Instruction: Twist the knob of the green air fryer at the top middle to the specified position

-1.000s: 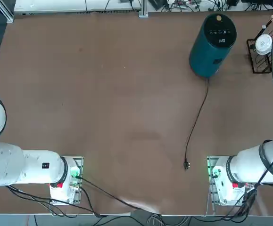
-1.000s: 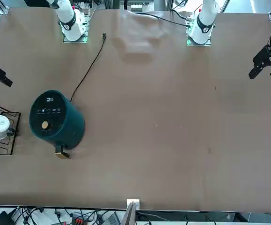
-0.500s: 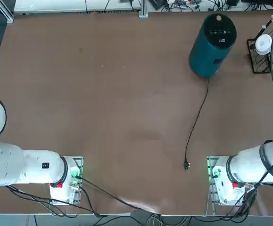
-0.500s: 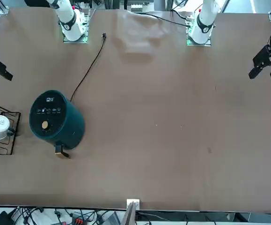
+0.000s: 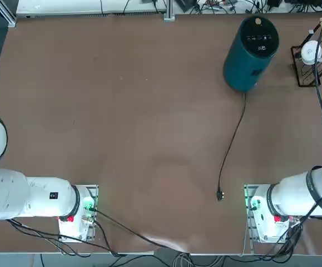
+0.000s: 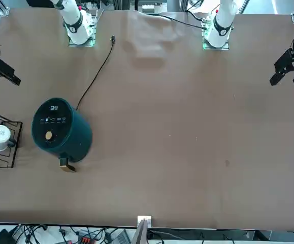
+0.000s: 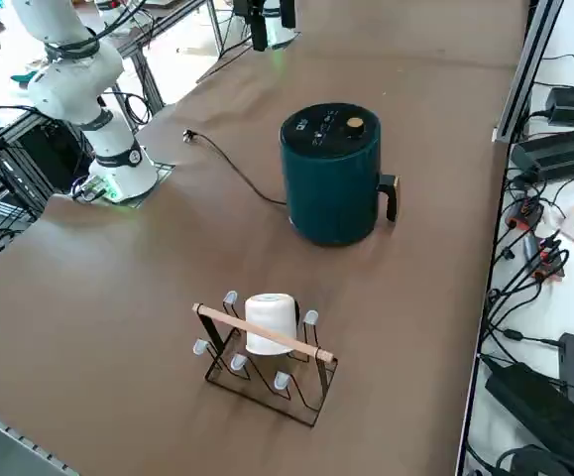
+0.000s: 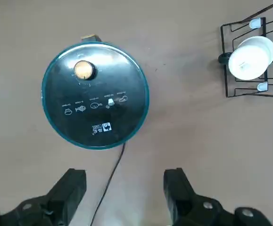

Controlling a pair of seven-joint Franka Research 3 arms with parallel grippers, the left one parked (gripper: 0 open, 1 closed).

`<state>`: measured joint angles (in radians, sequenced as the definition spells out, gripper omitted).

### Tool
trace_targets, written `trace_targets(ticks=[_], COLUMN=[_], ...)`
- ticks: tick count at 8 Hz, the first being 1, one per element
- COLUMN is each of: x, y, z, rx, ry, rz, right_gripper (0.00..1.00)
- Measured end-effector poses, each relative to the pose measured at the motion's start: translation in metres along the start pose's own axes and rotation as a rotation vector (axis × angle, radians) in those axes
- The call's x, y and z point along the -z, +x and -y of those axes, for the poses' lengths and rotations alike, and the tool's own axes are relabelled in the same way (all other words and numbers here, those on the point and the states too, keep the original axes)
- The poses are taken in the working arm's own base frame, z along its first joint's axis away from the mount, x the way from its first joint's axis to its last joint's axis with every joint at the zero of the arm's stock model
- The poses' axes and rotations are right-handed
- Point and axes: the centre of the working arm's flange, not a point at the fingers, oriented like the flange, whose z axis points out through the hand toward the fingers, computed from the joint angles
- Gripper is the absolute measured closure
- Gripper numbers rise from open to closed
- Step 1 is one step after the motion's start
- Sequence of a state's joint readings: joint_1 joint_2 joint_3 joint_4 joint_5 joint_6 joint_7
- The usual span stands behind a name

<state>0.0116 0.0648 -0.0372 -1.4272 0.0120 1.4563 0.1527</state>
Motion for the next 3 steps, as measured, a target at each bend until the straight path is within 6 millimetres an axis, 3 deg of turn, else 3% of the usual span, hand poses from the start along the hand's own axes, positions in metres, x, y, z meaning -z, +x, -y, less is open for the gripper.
trace_targets(ticks=[3], x=[-0.0003], y=[0.0002], z=[-0.0009], rx=[0.048], ry=[-0.001], rz=[-0.001], right_gripper=[0.00])
